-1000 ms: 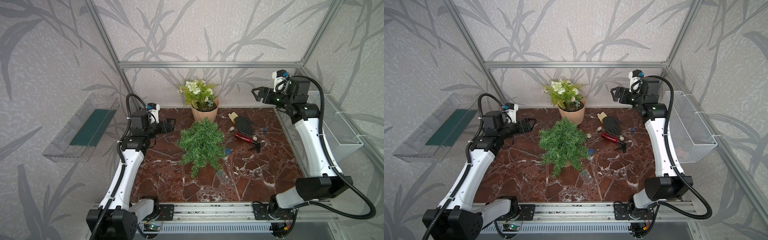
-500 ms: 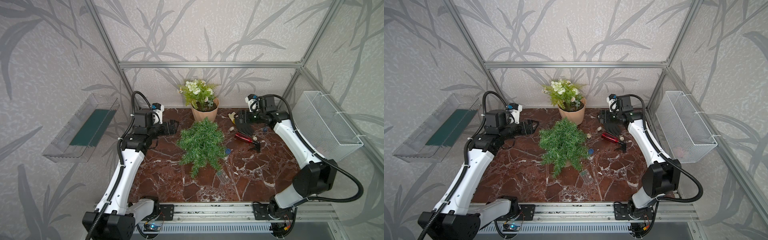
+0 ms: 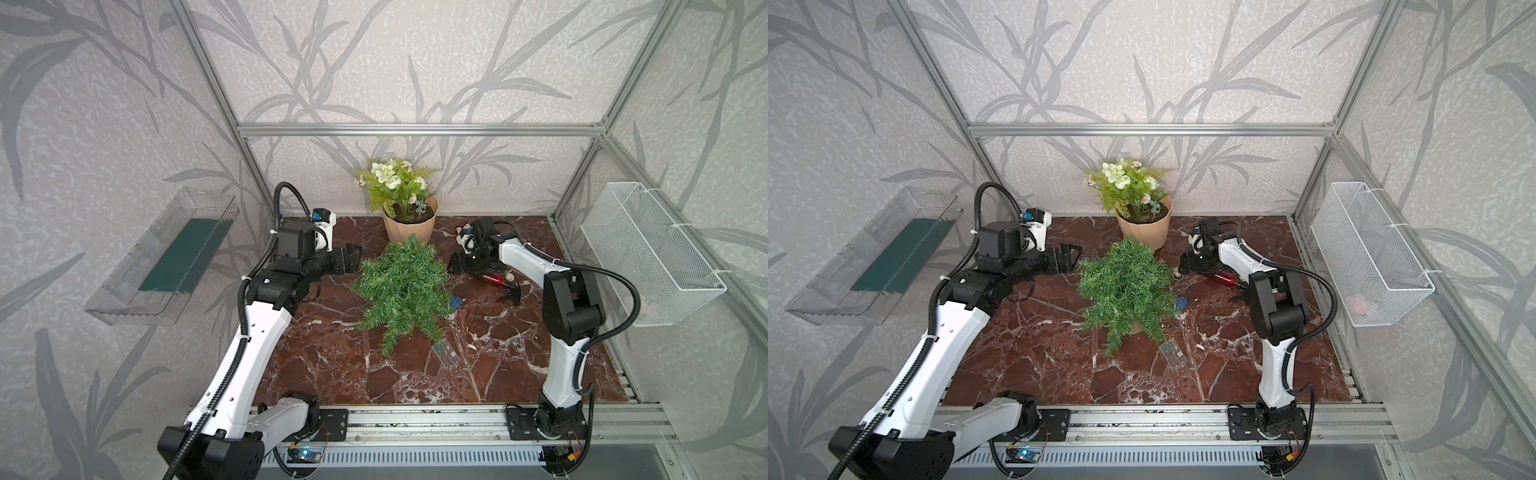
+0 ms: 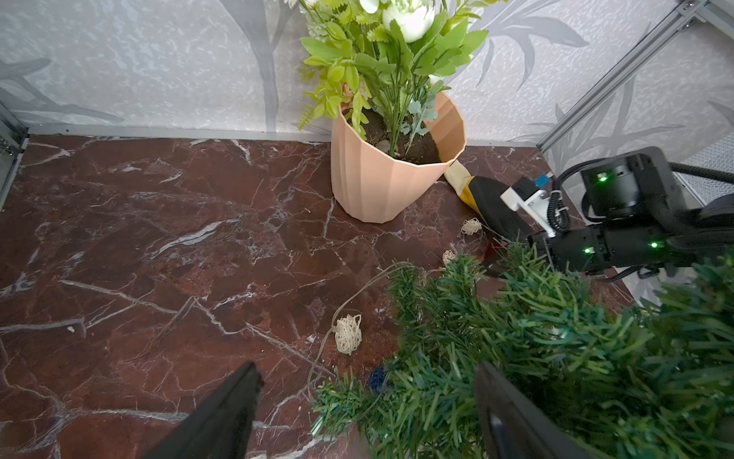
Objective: Remove string lights from the small christmas tree
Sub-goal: Remove the light string from the Christmas tree.
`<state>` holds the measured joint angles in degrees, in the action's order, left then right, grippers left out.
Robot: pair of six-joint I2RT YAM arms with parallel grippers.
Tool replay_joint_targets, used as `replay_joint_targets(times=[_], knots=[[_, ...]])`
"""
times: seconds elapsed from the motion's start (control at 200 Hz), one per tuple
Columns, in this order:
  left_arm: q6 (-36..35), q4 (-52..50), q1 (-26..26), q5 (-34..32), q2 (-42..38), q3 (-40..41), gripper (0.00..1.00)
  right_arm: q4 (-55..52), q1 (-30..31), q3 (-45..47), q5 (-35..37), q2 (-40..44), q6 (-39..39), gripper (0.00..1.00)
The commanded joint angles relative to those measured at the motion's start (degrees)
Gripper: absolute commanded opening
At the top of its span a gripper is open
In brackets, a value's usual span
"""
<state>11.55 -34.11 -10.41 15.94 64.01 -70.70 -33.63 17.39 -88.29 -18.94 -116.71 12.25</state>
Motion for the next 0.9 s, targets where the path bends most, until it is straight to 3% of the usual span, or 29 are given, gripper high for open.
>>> replay_joint_targets(times=[0.0,0.375,0.49,0.62,0.69,0.9], knots=[[-0.2,-1.3,-0.2,-1.3,-1.1,0.9,0.85,1.2,2.4,-4.3,1.9,-3.0,2.6,0.74],[0.1,-0.8,-0.3,-1.1,-1.9,1.4,0.88,0.4,3.9,-13.0,9.5,-15.1,8.3,0.74],[0.1,-1.5,-0.3,-1.9,-1.7,1.6,0.96,-0.7,4.4,-14.7,13.0,-17.4,7.6,0.62],[0.0,-1.6,-0.3,-4.1,-1.6,2.2,0.97,0.6,4.5,-13.1,14.8,-16.7,7.3,0.31],[-0.1,-1.4,-0.3,-4.6,-1.6,2.4,0.97,2.5,4.5,-11.1,15.2,-14.5,6.8,0.21],[-0.7,-1.5,-0.3,-5.2,-1.3,2.8,0.97,10.0,3.6,-6.7,10.0,-4.8,6.6,0.08]])
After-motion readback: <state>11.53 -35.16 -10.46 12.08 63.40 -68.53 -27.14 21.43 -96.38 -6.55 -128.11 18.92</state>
